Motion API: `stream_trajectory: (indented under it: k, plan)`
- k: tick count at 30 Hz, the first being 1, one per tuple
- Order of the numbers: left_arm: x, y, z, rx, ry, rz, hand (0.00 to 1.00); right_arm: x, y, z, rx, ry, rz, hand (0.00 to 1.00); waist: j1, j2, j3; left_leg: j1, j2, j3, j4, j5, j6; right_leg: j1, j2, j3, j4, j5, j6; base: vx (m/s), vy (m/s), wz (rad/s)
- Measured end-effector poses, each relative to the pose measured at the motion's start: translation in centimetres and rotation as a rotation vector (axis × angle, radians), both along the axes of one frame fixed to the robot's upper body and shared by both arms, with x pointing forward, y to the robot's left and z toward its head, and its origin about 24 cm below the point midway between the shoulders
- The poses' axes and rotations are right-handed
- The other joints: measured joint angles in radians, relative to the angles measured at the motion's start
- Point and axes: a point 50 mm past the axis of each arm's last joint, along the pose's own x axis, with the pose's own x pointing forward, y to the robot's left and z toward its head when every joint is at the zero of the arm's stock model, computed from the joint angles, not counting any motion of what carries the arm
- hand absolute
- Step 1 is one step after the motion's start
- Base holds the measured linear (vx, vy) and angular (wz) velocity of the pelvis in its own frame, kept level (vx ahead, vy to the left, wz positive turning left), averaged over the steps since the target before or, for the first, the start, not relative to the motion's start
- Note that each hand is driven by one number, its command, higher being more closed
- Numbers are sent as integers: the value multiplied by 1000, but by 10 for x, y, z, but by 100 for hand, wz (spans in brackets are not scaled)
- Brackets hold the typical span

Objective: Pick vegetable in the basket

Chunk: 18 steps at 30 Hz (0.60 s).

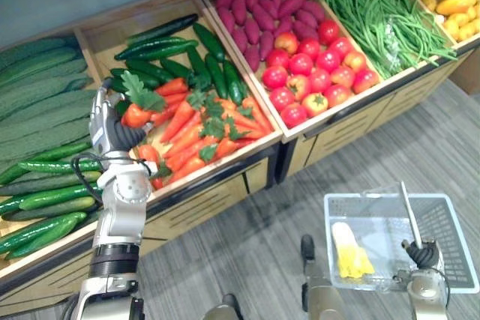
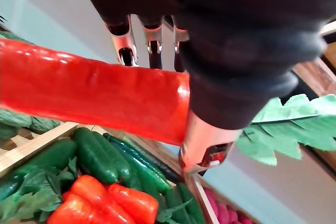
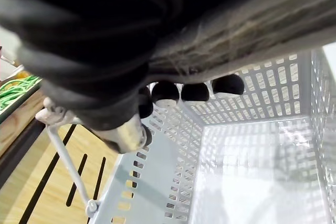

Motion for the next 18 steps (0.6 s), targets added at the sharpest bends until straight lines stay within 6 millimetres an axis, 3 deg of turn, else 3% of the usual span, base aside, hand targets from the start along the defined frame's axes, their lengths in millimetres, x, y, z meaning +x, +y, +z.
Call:
stream_trajectory:
  k: [9,18]
  plan:
    - [-6,-25,12,-45,-105,-93,100,2,1,-5,16,22,-4,100,1,3,-24,2,-1,-9,3,0,0,7,-2,-7,0,-1,-1,0,0,0]
    - [-6,-67,18,21,-119,-298,100,10,5,-7,31,42,3,100,3,3,-31,5,-1,-13,5,0,0,14,-3,-15,0,-6,-8,0,0,0]
